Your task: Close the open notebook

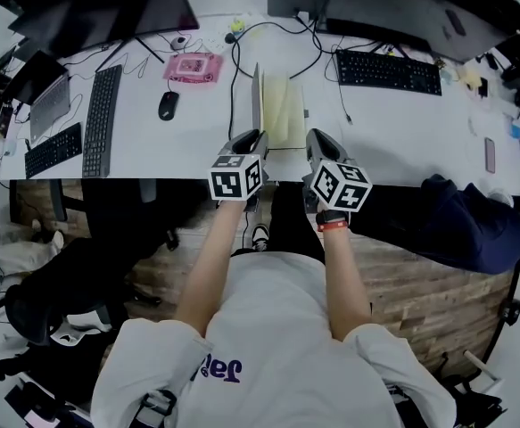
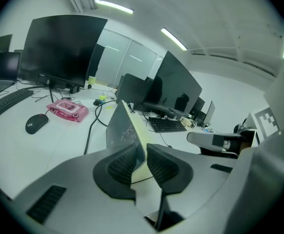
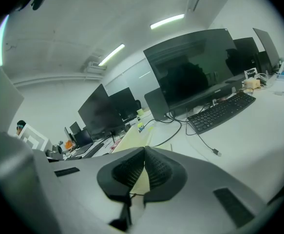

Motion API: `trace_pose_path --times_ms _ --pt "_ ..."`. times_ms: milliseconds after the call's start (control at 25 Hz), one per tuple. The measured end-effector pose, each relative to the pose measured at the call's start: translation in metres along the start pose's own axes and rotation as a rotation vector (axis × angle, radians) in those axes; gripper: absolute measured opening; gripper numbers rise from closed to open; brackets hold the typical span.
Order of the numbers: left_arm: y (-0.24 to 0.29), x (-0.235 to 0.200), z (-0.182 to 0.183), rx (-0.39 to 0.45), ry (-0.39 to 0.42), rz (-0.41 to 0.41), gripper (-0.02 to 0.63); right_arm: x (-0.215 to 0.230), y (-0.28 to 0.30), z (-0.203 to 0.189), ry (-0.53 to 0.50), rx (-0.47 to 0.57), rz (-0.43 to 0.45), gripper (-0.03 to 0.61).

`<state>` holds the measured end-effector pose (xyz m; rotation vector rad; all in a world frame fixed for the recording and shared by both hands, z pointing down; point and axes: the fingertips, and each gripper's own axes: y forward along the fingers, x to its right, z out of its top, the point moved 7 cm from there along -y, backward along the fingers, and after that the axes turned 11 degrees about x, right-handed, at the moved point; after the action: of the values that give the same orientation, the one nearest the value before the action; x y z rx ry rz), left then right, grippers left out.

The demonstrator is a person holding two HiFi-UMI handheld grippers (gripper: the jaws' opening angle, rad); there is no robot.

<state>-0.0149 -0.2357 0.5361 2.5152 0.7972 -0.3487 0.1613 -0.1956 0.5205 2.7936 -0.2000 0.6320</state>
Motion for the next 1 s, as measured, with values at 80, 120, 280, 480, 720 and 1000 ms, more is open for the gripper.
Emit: trace_pose_path --times_ms 80,120,280,480,720,1000 --pt "0.004 0.005 -0.001 -0.004 0.009 -0.010 0.078 0.005 -0.003 0.002 0.007 0.010 -0.014 0.002" --pt "0.006 0.007 -0.002 -0.006 0.013 -0.016 0.080 0.007 -0.003 0.003 0.009 0.013 -0.019 0.002" --pt "0.013 0.015 -0.005 -0.018 0.029 -0.041 0.080 0.011 -0.007 0.001 0.018 0.015 -0.032 0.002" --pt "0.023 0.024 -0.008 -0.036 0.044 -0.067 0.081 0.017 -0.009 0.002 0.018 0.019 -0.046 0.002" --pt "0.035 0.033 -0.015 -0.056 0.056 -0.088 0.084 0.027 -0.011 0.001 0.015 0.022 -0.067 0.002" --pt "0.049 0.048 -0.024 -0.081 0.109 -0.078 0.086 0.036 -0.013 -0.002 0.064 0.023 -0.072 0.002"
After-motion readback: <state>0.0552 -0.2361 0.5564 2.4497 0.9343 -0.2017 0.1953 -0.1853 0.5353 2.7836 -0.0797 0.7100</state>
